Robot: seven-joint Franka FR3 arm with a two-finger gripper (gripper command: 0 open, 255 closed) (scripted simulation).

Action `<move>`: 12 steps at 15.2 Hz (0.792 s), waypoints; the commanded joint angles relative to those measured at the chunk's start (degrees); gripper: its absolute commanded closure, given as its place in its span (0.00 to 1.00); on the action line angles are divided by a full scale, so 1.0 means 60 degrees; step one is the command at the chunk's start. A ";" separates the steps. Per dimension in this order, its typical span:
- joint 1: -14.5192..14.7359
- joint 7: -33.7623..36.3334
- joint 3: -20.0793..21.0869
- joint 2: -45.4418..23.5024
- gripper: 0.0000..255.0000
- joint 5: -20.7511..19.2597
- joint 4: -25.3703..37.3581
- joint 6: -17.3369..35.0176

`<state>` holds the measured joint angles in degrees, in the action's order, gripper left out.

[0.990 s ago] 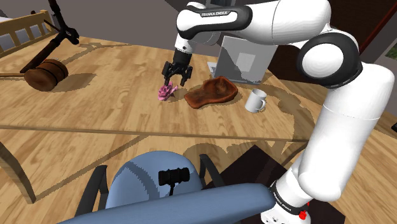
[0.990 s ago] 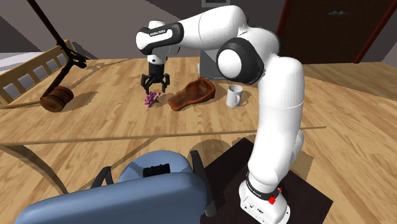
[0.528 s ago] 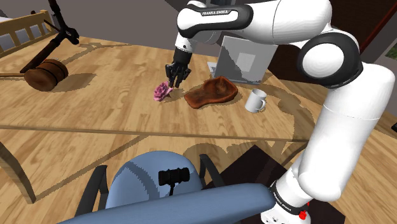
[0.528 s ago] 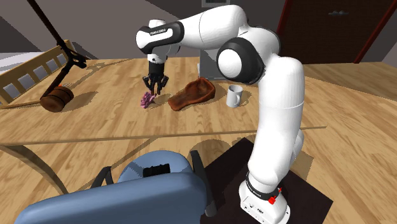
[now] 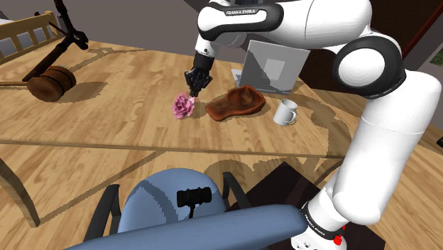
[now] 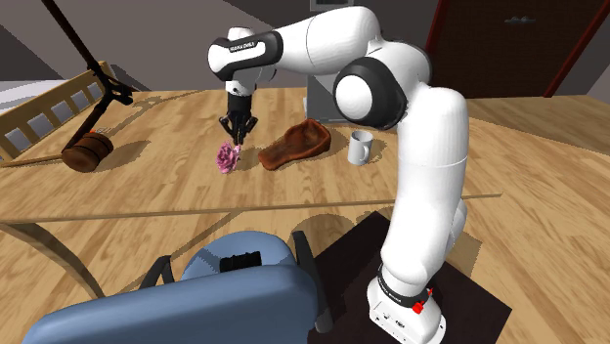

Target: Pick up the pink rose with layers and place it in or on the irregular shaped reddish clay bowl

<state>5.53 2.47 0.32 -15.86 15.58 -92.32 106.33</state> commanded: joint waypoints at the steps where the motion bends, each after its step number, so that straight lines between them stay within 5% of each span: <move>1: -0.0008 0.0050 -0.0008 0.0000 1.00 -0.0026 0.0141 -0.0214; 5: -0.0008 0.0116 -0.0009 0.0050 1.00 -0.0042 0.0339 -0.0443; 6: -0.0008 0.0116 -0.0009 0.0050 0.00 -0.0042 0.0339 -0.0443; 12: 0.0443 -0.1949 0.0515 -0.1946 0.00 -0.0969 0.2889 -0.1137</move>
<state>7.83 -7.86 3.07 -26.18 10.43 -76.87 100.06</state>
